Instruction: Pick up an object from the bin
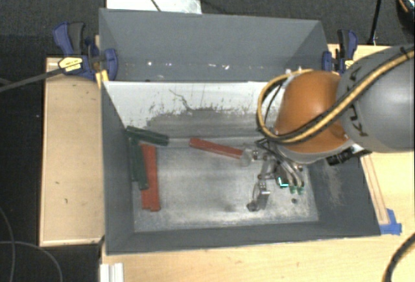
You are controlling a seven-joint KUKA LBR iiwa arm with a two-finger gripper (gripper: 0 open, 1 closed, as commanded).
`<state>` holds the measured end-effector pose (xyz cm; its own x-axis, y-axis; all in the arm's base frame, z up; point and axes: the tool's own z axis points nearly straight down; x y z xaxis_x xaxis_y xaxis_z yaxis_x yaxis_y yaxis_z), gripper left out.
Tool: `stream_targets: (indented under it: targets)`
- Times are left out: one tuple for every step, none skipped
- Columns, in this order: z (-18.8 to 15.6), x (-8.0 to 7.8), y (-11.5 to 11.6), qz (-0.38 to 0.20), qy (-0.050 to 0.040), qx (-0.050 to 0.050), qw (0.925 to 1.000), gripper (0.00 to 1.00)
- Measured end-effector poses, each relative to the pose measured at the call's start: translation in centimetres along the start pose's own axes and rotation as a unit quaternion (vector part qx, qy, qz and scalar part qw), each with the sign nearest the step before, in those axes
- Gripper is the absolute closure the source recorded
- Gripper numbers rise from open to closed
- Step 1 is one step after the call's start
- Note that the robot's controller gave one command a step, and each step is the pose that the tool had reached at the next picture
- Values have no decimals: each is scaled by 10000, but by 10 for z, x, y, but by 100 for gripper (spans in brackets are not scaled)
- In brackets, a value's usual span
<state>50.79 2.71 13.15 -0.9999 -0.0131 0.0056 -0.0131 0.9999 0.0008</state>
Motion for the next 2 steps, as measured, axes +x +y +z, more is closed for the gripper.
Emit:
stream_targets:
  targets:
    - [63, -73, -19, 653, -44, 2, 9979, 0]
    - [60, -73, -19, 650, -51, -3, 9979, 100]
